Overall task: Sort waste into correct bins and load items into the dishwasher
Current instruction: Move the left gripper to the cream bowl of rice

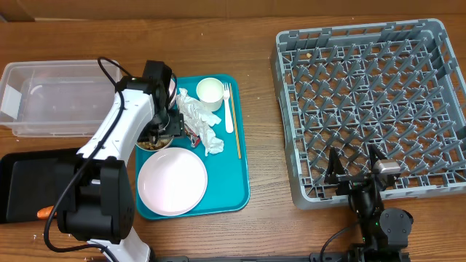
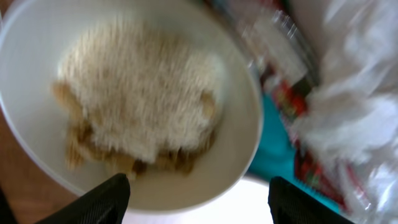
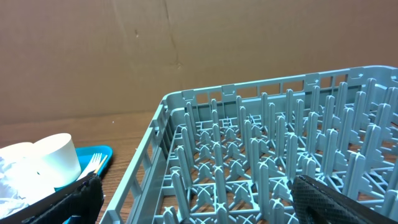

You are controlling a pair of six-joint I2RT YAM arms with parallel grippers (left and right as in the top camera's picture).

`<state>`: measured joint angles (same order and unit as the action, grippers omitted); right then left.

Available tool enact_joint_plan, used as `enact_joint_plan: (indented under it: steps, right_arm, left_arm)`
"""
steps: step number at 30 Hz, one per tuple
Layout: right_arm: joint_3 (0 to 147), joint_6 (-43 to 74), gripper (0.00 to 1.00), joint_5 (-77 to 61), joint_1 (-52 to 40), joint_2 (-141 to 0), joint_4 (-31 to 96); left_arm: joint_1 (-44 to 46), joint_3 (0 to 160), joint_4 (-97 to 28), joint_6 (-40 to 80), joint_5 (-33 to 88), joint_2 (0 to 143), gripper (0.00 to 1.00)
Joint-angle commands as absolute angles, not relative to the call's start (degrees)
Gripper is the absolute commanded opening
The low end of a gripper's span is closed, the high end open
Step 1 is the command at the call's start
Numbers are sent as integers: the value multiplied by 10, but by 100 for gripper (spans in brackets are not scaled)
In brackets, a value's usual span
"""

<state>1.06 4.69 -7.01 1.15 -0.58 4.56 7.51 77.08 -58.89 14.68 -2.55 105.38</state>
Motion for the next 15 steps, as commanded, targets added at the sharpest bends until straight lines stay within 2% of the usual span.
enact_joint_plan:
  steps: [1, 4, 15]
  right_arm:
    - [4, 47, 100, -65, 14, -2, 42]
    - [4, 47, 100, -65, 14, -2, 42]
    - [4, 47, 100, -65, 14, -2, 42]
  left_arm:
    - [79, 769, -559, 110, -19, 1056, 74]
    - [81, 768, -551, 91, -19, 1056, 68]
    - [126, 718, -493, 55, -27, 1056, 70]
